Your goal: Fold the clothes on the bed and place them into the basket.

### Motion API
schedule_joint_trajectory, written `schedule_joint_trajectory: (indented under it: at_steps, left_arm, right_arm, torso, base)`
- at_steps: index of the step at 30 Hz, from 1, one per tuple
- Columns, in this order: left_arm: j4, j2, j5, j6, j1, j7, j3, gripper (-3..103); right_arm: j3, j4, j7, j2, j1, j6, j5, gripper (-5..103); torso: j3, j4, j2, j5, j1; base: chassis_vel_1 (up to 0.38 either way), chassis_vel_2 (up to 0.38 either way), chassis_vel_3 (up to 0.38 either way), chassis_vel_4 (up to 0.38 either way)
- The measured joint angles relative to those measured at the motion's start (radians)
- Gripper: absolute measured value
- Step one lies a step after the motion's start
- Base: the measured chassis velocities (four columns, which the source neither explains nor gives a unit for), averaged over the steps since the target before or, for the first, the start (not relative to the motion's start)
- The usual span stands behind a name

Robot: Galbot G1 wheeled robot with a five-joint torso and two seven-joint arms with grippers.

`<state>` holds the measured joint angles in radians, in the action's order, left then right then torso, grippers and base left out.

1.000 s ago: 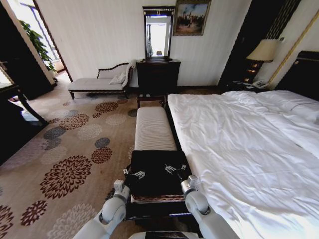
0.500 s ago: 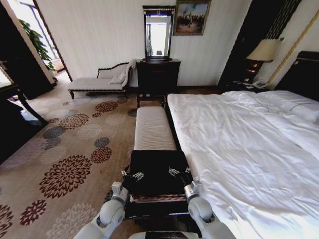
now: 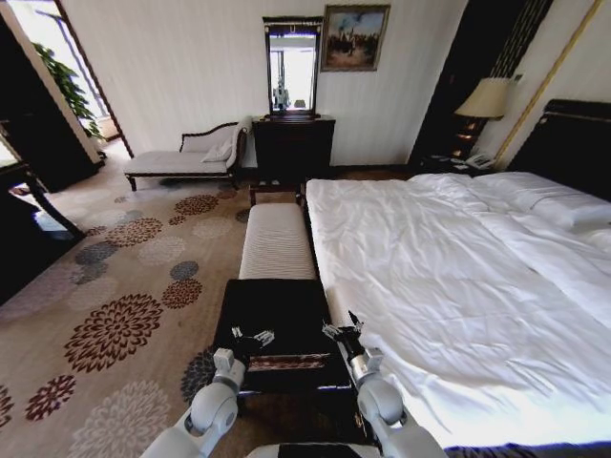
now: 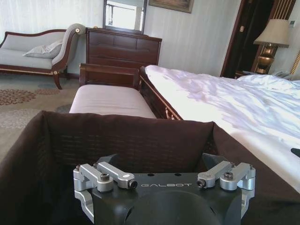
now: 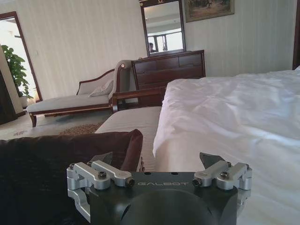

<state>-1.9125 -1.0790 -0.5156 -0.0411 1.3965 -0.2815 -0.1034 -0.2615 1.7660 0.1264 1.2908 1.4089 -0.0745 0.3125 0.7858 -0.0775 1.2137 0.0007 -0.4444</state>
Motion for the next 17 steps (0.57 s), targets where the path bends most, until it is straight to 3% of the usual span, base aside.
schedule_joint_trajectory:
  at_steps: [6, 17]
  left_arm:
    - [-0.008, -0.010, 0.013, 0.004, 0.019, 0.000, -0.003, 100]
    - [-0.019, -0.015, 0.039, 0.007, 0.054, -0.001, -0.014, 100]
  right_arm:
    - [0.002, 0.000, 0.000, 0.006, 0.007, -0.005, -0.003, 100]
    - [-0.010, 0.010, 0.000, 0.013, 0.025, -0.024, -0.008, 100]
  torso:
    - [0.000, 0.0005, 0.000, -0.0017, -0.001]
    - [0.000, 0.0002, 0.000, -0.0004, 0.000]
  base:
    - [-0.002, 0.025, 0.003, -0.014]
    - [0.025, 0.034, -0.001, -0.011]
